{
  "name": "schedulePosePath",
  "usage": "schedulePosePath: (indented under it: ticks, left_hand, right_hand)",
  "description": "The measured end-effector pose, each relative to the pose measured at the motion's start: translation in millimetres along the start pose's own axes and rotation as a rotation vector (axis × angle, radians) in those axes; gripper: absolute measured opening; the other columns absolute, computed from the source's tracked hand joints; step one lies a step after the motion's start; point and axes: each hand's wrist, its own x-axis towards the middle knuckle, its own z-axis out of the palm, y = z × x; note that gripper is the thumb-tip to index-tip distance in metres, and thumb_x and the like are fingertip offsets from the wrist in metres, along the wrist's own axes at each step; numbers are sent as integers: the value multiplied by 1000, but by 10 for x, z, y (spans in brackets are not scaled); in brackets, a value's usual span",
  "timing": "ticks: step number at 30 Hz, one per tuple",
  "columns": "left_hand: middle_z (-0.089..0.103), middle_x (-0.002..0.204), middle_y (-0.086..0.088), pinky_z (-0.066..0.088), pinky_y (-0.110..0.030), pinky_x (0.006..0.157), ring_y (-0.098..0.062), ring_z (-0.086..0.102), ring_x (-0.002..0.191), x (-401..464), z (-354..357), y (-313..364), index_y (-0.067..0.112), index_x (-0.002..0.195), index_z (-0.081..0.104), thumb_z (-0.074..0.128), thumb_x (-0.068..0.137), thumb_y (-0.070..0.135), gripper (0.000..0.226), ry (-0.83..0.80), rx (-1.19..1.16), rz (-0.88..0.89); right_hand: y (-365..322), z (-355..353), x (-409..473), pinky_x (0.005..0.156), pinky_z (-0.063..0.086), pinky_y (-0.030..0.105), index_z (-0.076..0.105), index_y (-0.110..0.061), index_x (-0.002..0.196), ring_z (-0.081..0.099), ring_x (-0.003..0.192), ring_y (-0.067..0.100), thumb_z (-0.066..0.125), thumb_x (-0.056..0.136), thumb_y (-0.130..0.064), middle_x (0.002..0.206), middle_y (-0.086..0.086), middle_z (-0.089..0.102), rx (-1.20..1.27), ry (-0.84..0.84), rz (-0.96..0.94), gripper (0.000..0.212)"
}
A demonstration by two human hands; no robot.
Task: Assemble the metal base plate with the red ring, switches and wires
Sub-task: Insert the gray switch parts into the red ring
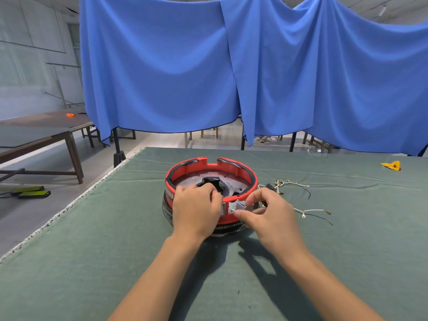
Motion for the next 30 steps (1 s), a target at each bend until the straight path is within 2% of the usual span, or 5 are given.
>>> schedulePosePath:
  ticks: [6,15,23,28,30]
  left_hand:
    - [65,68,-1,29,-32,78,-22,57,70,4,-2,4,18,75,68,33,82,33,39,-11,0,-16]
    - [66,69,0,30,-33,79,-21,56,70,1,-1,16,18,76,69,33,83,33,40,-8,-26,-17]
    - [65,69,1,31,-31,81,-19,55,69,-7,-1,5,19,76,69,34,83,33,39,-16,-58,-24]
    - [64,67,2,30,-30,80,-18,54,67,-2,-3,9,19,75,69,34,83,33,38,-14,-66,-32]
    - [64,67,3,30,-29,79,-17,52,66,-5,-9,8,19,73,69,34,83,32,38,-18,-81,-32]
  right_hand:
    - [32,118,-4,66,40,12,56,-33,74,55,71,1,84,67,-21,82,-12,60,-66,38,-110,30]
    - [52,143,17,71,47,33,62,-16,82,55,73,12,80,72,-24,82,-7,56,-227,56,-213,23]
    - [45,147,46,72,44,28,64,-16,88,54,77,12,78,75,-24,87,-4,55,-273,24,-254,21]
    - [125,-32,114,68,44,6,69,-22,86,62,74,-3,75,77,-6,81,-13,66,-104,-109,-176,19]
    - [169,-40,108,66,44,5,67,-22,83,62,71,-6,76,77,-6,76,-16,67,-62,-101,-148,19]
